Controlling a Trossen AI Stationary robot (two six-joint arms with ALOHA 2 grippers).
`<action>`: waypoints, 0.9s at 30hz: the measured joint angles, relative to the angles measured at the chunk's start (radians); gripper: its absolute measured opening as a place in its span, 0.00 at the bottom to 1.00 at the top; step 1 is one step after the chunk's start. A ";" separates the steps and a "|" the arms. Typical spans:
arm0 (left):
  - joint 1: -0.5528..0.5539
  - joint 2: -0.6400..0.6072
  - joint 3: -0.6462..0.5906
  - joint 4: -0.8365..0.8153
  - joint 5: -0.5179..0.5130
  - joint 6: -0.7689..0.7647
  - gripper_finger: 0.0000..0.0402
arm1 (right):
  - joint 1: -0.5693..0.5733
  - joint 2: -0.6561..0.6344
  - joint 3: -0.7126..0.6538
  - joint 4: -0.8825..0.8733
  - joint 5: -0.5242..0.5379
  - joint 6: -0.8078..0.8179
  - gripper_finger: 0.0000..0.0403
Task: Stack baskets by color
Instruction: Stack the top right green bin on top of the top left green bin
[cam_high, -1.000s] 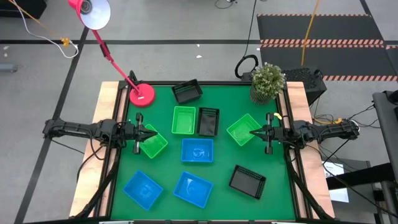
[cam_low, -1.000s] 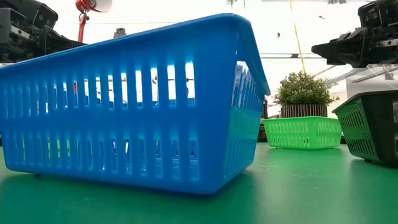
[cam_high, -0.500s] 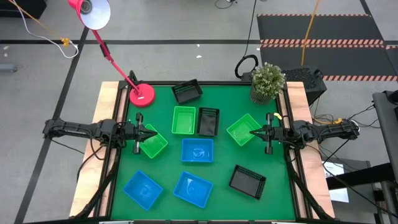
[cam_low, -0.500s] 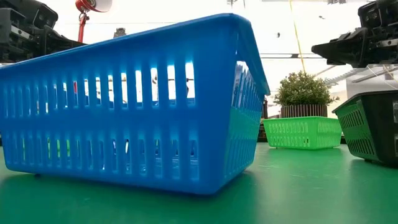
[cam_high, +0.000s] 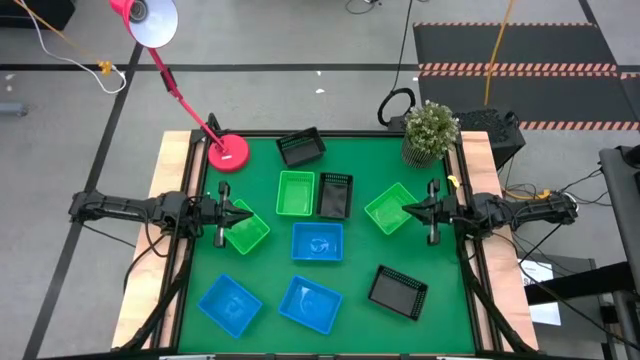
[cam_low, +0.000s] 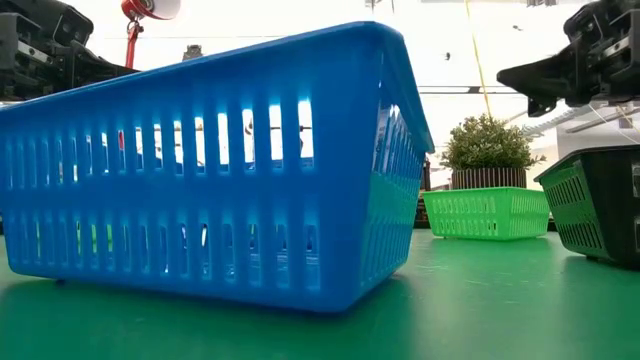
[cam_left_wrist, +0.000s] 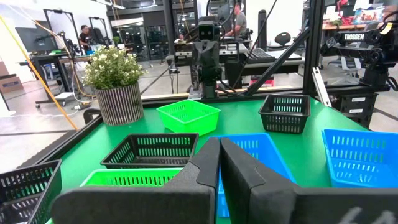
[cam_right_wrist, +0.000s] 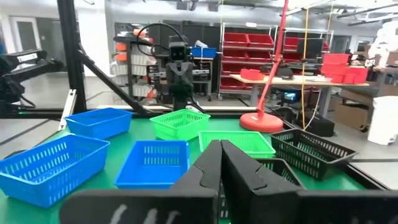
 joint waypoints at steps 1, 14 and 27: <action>0.000 0.000 0.000 0.000 0.000 0.000 0.04 | 0.000 0.000 0.000 0.000 0.000 -0.001 0.00; 0.000 0.000 0.000 0.000 0.000 0.000 0.04 | 0.000 0.001 0.016 0.100 0.002 0.089 0.00; 0.000 0.001 0.000 0.004 -0.001 0.000 0.04 | 0.000 0.333 0.555 -0.143 -0.001 0.048 0.00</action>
